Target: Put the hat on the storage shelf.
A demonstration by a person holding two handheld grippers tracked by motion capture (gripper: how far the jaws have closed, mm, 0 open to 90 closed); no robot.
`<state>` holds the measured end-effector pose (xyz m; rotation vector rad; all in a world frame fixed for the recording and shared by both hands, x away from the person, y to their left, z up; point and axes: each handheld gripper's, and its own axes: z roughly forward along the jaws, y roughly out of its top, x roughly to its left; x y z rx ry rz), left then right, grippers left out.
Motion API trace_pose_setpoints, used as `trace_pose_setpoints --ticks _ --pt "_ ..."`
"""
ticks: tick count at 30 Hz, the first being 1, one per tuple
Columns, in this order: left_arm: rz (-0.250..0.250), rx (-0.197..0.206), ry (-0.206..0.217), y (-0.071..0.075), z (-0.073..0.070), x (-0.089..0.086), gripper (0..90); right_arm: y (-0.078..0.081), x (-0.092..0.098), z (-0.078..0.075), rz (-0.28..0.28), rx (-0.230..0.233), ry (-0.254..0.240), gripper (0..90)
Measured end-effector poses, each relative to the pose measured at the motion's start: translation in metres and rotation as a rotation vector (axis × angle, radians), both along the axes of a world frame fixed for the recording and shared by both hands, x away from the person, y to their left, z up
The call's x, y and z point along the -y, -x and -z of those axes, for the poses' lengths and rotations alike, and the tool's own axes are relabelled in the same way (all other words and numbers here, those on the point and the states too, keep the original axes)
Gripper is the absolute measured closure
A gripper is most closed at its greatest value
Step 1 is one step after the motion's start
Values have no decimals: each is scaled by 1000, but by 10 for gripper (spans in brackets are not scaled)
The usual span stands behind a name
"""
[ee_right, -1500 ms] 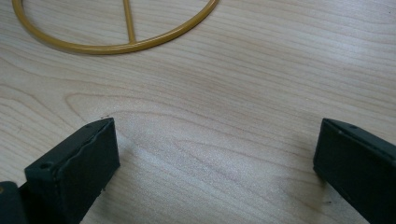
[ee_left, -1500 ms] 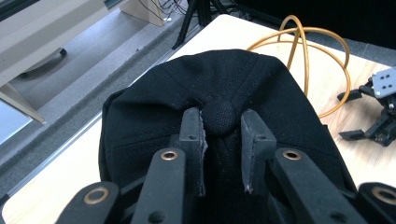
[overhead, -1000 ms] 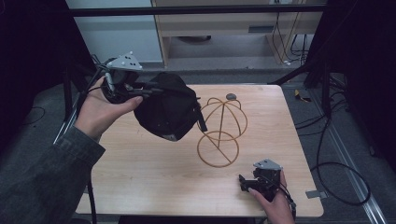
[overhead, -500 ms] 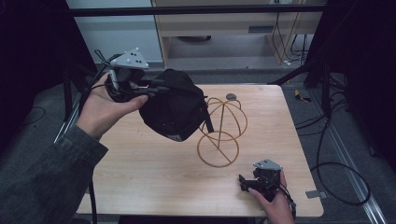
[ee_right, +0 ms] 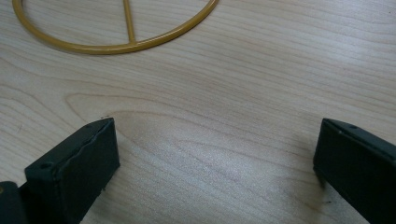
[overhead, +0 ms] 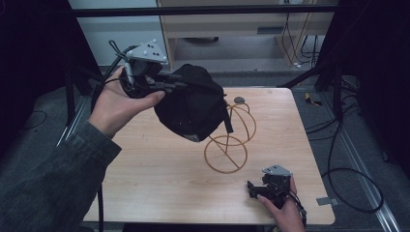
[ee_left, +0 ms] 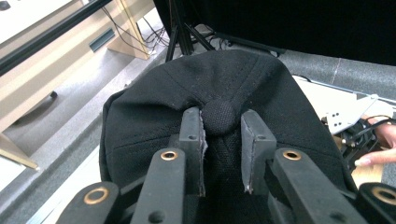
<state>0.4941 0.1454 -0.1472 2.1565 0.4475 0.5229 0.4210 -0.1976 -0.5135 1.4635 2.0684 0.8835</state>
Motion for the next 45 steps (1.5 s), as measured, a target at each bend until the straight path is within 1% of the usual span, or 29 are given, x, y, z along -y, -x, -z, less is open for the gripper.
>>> trace_pose_setpoints --ticks 5,13,15,19,21,24,26,33,45 --pt "20 6 6 -1 -5 13 731 0 0 0 1 0 -1 4" --pt "28 1 0 -9 -3 32 731 0 0 0 0 0 -1 4" --pt "30 -1 6 -12 -4 37 731 0 0 0 0 0 -1 4" --pt "32 0 -4 -17 -5 46 731 0 0 0 0 0 -1 4" --pt "34 0 0 -18 -5 49 731 0 0 0 0 0 0 4" --pt "39 -5 4 -19 -3 54 731 0 0 0 0 0 -1 4" --pt "43 -2 -6 -19 -2 58 731 0 0 0 0 0 -1 4" --pt "59 -2 -20 -20 0 73 731 0 0 0 0 0 -1 4" --pt "70 -12 -29 -27 10 89 730 0 0 0 0 1 -1 4"
